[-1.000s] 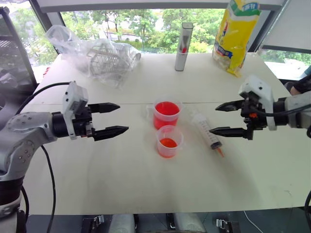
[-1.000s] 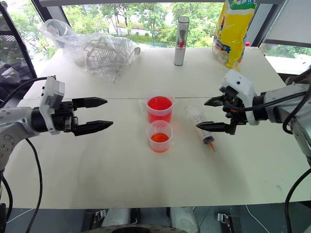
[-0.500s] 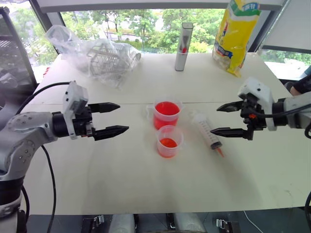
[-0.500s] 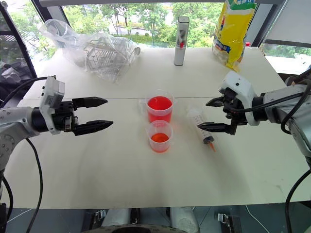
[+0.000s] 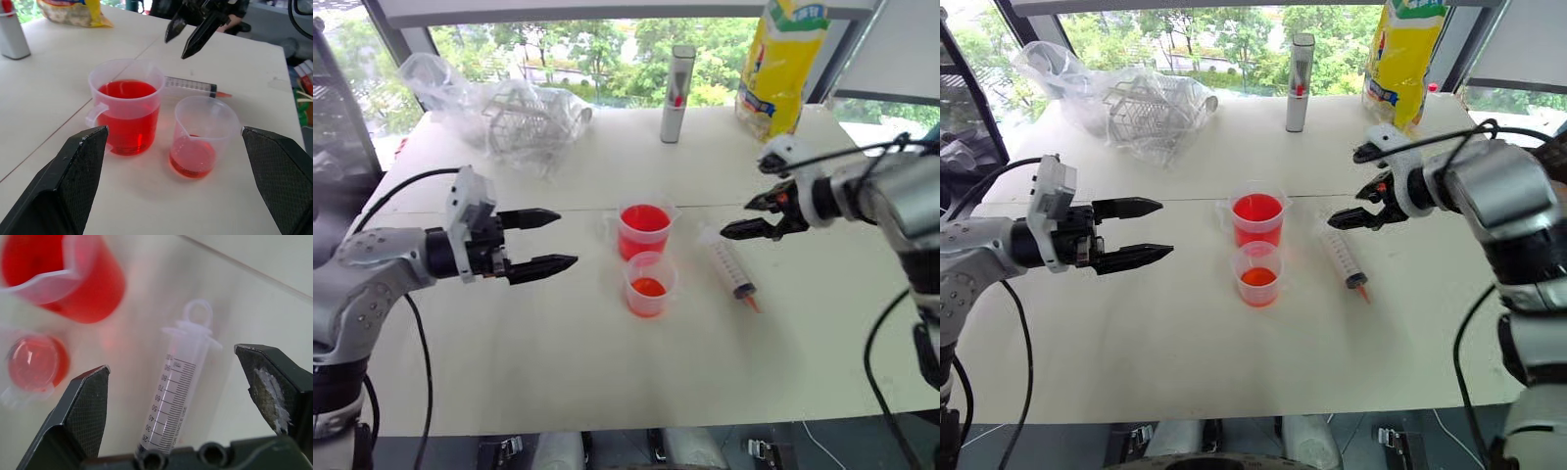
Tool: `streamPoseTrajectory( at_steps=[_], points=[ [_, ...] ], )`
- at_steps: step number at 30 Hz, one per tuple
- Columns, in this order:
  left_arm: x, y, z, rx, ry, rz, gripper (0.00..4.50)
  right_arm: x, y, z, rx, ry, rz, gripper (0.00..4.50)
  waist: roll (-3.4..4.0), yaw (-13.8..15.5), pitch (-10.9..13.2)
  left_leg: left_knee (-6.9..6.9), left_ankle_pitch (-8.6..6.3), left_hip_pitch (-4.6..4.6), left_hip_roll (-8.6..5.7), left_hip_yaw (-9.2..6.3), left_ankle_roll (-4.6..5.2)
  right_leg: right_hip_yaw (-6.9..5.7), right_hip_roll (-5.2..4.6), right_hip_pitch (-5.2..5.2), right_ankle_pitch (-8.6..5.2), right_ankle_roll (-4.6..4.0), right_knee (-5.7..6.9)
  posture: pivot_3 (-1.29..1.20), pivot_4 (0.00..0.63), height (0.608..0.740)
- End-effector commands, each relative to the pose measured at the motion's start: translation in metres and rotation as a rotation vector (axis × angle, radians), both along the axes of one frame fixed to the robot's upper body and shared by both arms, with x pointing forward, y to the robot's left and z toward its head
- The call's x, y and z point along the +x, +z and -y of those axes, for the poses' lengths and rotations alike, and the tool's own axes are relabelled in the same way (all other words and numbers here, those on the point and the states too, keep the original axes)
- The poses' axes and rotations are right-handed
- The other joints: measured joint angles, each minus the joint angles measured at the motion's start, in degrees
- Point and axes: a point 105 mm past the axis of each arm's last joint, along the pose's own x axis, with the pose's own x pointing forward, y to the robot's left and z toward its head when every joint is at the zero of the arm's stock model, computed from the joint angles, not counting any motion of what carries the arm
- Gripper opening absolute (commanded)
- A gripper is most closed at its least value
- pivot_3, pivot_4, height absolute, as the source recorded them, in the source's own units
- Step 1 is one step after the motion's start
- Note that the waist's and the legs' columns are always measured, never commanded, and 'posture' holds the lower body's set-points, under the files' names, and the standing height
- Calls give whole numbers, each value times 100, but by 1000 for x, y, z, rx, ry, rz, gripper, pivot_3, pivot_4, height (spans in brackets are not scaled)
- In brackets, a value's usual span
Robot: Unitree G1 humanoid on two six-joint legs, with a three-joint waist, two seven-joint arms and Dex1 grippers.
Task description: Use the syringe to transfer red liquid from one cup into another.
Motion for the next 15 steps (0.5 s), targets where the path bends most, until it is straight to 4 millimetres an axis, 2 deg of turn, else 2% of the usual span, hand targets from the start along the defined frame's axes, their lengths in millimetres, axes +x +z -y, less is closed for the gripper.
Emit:
streamPoseTrajectory(
  at_steps=[1, 6, 15],
  points=[
    [-3, 7, 1, 0, 1, 46, 4500, 6, -10, 7, -35, -128, -111, 4468, 0, 23, 0, 1, 0, -4, 0, -1, 0, -2, -2, -3, -3, -4, 0, 0, 150, 740],
    [-6, 6, 0, -1, 21, 50, 4500, 9, -29, 2, -88, -147, -207, 4468, 0, 15, 0, 4, 0, -26, -2, 4, 0, -1, -5, -18, -1, -2, -5, 0, 150, 740],
    [-10, 6, -1, -3, 45, 53, 4500, 19, -57, 0, -159, -172, -253, 4468, 1, -32, -1, 6, 0, -22, -4, 0, 0, -3, -1, -16, 0, 0, 0, 0, 150, 740]
  ],
)
